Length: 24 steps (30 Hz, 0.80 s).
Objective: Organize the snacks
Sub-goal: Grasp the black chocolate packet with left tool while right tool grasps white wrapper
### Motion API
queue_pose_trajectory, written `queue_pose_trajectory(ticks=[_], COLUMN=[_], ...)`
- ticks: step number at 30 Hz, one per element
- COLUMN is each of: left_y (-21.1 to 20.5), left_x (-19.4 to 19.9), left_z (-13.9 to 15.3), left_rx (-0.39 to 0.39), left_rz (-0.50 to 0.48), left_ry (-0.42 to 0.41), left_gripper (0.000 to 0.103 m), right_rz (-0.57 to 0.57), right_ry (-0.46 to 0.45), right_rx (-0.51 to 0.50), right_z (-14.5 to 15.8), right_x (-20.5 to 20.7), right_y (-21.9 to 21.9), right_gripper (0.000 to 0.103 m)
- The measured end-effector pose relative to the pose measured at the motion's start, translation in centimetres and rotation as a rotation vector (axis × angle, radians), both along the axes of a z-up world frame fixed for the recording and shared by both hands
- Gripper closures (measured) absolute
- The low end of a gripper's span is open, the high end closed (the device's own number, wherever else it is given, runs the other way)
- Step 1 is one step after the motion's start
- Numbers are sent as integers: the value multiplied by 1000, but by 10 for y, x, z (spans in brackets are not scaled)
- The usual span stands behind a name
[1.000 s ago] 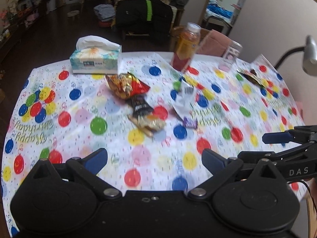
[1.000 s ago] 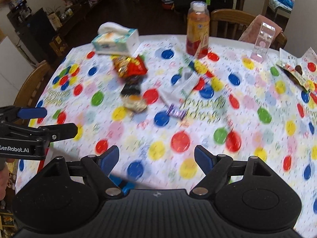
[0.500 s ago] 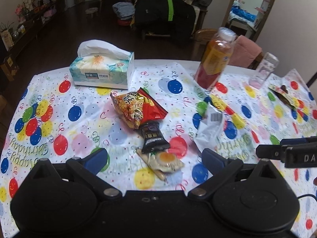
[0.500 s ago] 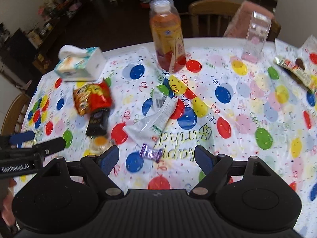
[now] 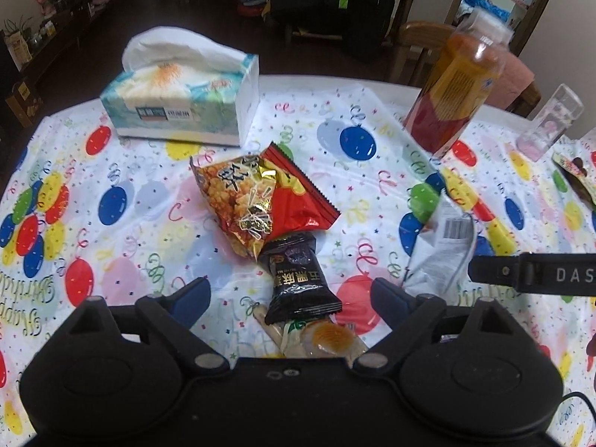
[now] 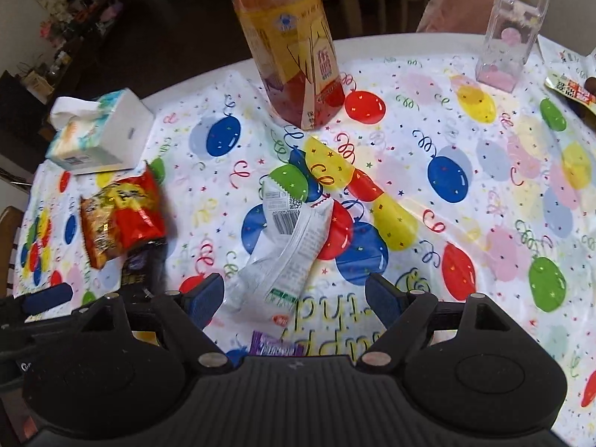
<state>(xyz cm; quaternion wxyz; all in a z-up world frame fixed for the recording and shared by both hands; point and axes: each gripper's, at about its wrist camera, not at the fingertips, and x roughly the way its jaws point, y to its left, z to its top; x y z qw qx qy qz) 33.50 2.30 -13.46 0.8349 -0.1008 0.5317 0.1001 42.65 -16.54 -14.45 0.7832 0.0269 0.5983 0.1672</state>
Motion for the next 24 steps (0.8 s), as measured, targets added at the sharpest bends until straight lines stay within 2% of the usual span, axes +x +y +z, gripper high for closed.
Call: queue_pose_trajectory(ticks=[10,13,16,19,24], left_y=[4,3,3,2,0], left_x=[19,21,23,23,23], left_z=[-23,-27,-30,-32,-30], left_rx=[1,-11,-27,-47,-40], left_rz=[4,4,9,7,3], left_ry=[40,49,53,57,51], left_gripper=[38,48,57,67,71], right_rz=[-32,-24,-29,-43,-43], right_ry=[48,48,53,53,23], right_rx=[13,14,4,32,22], right_z=[-27,-31,-35,-36,-31], right_x=[16,16,16,15,13], right_y=[12,16,18,18,20], right_gripper=[20,35,45,57,72])
